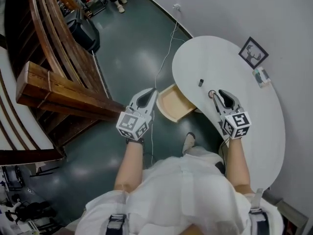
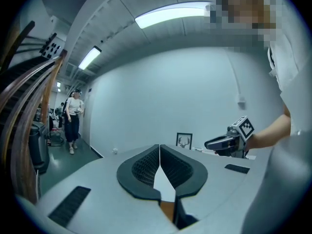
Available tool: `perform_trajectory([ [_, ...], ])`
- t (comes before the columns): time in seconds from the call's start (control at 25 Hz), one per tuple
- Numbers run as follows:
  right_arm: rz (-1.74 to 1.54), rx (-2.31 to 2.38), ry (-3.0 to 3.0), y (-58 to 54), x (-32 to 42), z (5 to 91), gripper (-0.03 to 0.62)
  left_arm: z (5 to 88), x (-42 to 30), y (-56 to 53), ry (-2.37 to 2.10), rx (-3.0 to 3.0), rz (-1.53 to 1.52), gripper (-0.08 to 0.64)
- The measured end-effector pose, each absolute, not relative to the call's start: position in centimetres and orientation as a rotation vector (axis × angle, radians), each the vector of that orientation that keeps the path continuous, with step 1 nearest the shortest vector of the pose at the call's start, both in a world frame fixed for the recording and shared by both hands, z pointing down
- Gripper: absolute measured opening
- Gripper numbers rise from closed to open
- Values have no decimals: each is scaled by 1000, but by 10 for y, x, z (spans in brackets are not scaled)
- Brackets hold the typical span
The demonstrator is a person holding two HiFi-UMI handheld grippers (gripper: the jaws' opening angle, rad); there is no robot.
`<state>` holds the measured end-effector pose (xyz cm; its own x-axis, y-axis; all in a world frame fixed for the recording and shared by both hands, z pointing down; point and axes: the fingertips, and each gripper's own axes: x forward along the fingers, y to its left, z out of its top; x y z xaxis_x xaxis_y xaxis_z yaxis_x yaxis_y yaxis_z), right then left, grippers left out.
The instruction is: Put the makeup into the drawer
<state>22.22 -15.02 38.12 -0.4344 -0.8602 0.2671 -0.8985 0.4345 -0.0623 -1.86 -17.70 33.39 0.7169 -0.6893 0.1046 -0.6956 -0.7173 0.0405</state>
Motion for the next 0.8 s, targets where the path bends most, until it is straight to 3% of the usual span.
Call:
perform_trajectory([
  [0.8,381,1259,-2393,-229,214,464,152,401,16,-243,-995,2776,234,18],
])
